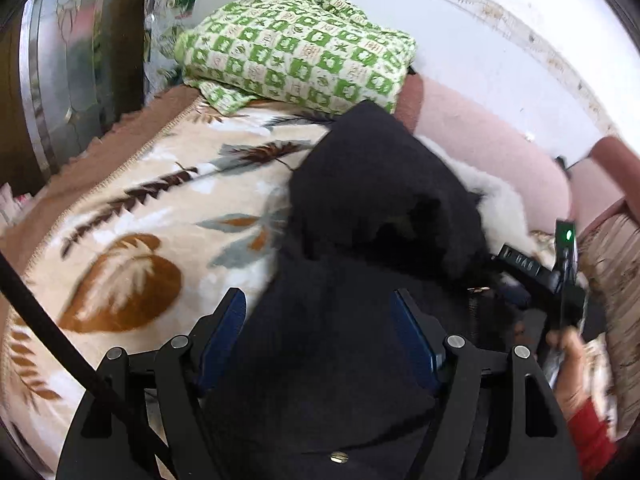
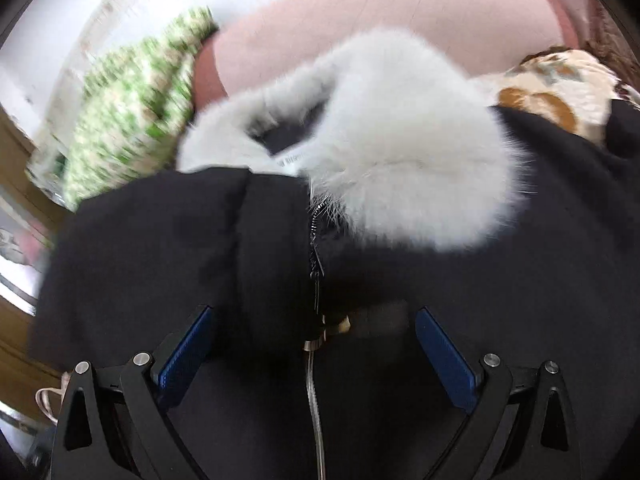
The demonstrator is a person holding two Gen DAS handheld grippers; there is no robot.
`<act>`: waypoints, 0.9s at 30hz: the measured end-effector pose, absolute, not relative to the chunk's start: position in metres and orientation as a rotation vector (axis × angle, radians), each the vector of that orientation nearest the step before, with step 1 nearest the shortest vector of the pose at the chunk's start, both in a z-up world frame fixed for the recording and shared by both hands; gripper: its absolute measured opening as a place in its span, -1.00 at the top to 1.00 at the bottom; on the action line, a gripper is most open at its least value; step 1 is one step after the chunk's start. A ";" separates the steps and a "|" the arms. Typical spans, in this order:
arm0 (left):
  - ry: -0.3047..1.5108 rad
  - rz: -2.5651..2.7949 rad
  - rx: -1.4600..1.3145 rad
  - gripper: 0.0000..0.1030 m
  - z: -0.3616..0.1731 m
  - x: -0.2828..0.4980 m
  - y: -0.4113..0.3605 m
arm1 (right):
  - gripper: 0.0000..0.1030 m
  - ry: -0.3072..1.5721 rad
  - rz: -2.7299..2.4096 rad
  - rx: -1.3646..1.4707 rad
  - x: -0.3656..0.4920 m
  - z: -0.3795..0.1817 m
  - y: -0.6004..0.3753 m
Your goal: Fold large clothes
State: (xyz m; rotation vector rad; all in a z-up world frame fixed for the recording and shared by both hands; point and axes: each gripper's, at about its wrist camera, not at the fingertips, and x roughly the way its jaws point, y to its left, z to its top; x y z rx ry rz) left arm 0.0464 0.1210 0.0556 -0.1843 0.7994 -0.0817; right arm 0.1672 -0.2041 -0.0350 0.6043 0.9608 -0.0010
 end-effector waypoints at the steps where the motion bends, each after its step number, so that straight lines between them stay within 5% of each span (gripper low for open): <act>1: 0.797 -0.056 -0.163 -0.42 0.056 0.048 0.122 | -0.75 0.958 0.020 0.622 0.169 -0.035 -0.203; 3: 0.798 -0.030 -0.148 -0.42 0.056 0.051 0.124 | -0.21 0.957 0.084 0.655 0.173 -0.031 -0.197; 4: 0.805 -0.027 -0.152 -0.42 0.055 0.053 0.125 | 0.53 0.971 0.135 0.683 0.174 -0.029 -0.194; 5: 0.815 -0.027 -0.162 -0.42 0.053 0.054 0.127 | 0.86 0.992 0.166 0.703 0.172 -0.024 -0.190; 16: 0.846 -0.012 -0.209 -0.42 0.044 0.050 0.133 | 0.87 0.849 -0.015 0.482 0.099 0.076 -0.240; 27: 0.900 -0.015 -0.140 -0.42 0.024 0.052 0.110 | 0.87 1.067 -0.297 0.560 0.079 -0.042 -0.316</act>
